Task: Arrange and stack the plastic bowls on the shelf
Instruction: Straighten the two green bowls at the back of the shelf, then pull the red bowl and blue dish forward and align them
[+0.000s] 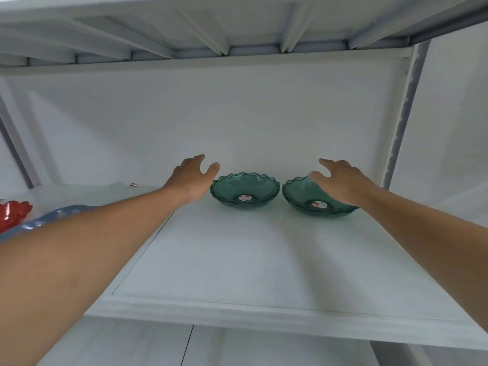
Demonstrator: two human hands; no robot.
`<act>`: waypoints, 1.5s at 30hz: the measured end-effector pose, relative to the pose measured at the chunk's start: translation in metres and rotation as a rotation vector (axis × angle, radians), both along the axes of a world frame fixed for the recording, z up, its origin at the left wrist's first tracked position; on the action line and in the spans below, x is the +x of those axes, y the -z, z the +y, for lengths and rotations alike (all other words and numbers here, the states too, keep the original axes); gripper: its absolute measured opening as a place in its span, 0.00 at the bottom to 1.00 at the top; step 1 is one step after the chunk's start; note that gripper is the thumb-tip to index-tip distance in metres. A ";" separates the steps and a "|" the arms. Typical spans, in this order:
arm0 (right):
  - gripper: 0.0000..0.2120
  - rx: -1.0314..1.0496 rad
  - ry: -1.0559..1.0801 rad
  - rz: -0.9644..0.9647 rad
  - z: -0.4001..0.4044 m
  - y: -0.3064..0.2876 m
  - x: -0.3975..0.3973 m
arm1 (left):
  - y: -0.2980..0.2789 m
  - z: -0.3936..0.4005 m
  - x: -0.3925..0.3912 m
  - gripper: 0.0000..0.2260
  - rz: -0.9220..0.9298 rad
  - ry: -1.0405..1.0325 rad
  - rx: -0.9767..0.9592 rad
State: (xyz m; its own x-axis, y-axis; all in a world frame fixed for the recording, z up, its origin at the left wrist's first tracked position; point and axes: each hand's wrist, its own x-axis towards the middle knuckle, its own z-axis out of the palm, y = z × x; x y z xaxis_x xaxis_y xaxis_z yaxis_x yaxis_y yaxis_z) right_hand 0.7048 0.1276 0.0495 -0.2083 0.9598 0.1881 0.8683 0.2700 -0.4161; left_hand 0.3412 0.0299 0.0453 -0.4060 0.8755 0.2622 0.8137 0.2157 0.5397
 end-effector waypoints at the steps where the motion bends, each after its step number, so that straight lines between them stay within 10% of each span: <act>1: 0.40 -0.005 -0.005 -0.004 -0.004 0.004 -0.007 | 0.005 -0.008 -0.004 0.41 -0.006 -0.010 0.000; 27: 0.35 -0.006 -0.129 -0.011 -0.226 0.047 -0.373 | 0.043 -0.211 -0.277 0.35 -0.007 0.096 -0.014; 45: 0.34 -0.122 -0.195 0.146 -0.238 0.072 -0.519 | 0.034 -0.306 -0.463 0.30 0.115 -0.204 -0.015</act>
